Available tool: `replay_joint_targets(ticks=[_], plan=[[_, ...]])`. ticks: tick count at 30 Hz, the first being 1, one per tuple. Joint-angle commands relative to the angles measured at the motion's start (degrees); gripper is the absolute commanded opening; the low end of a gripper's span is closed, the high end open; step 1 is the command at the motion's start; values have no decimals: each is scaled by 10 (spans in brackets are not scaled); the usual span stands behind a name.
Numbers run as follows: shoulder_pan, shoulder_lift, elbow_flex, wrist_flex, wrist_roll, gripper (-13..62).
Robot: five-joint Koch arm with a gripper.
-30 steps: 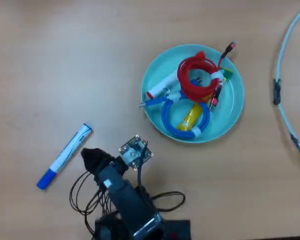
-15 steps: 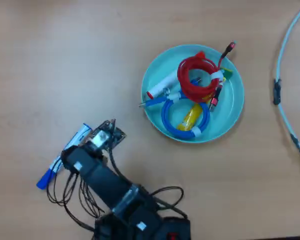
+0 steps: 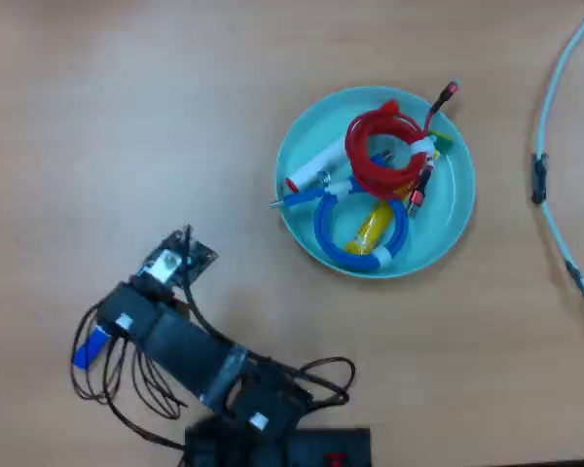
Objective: Pick up the blue pen and put it in the green bowl
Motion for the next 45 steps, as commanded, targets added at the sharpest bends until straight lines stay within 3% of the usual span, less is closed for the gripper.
replay_joint_targets(ticks=[1, 17, 36, 45], plan=[[-11, -33, -58, 57, 3, 579], [-91, -166, -149, 45, 219, 582], [-77, -278, -211, 13, 250, 582], [-49, -319, -209, -30, 351, 582]])
